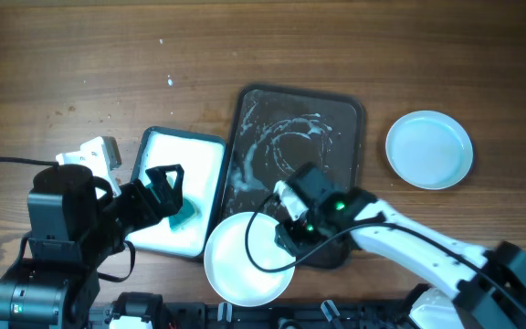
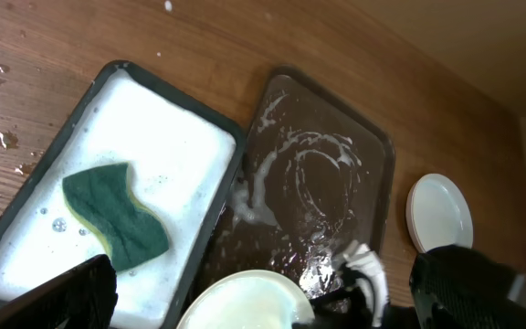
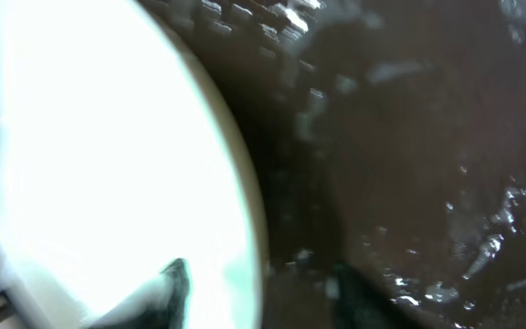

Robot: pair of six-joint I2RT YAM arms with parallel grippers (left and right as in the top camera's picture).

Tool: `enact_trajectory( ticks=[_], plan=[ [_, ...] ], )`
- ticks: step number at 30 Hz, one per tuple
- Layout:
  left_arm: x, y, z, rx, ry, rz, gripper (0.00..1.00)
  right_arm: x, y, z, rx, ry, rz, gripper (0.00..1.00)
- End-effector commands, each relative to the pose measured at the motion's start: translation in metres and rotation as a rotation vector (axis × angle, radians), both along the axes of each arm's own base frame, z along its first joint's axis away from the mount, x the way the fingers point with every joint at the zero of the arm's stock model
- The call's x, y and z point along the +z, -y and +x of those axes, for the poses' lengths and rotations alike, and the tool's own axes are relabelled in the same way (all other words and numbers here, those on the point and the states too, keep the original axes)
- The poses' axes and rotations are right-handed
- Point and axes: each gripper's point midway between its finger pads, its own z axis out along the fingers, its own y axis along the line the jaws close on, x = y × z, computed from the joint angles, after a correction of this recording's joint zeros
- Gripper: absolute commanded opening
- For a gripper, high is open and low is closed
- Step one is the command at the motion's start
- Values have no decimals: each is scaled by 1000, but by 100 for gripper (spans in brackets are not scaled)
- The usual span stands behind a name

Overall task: Clean dirty plates on tray and stack at the side
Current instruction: 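Carry the plate right and stack it on the cleaned plates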

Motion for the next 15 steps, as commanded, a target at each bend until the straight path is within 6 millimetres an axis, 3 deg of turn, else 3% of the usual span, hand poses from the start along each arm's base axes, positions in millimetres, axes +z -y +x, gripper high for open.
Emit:
enact_trajectory(
  ticks=[1, 2, 5, 9, 11, 13, 15],
  plan=[
    [5, 0, 0, -7, 16, -1, 100, -33, 33, 21, -173, 88, -238, 22],
    [5, 0, 0, -7, 16, -1, 100, -38, 39, 27, -205, 110, -275, 4],
    [5, 0, 0, -7, 16, -2, 100, -27, 40, 41, -308, 131, -259, 4],
    [5, 0, 0, -7, 16, -1, 100, 21, 54, 76, -436, 202, -174, 4],
    [5, 0, 0, -7, 16, -1, 100, 60, 82, 104, -576, 263, -113, 4],
    [5, 0, 0, -7, 16, -1, 100, 97, 123, 132, -753, 327, -46, 4],
    [5, 0, 0, -7, 16, -1, 100, 118, 160, 148, -894, 358, 0, 4]
  ],
)
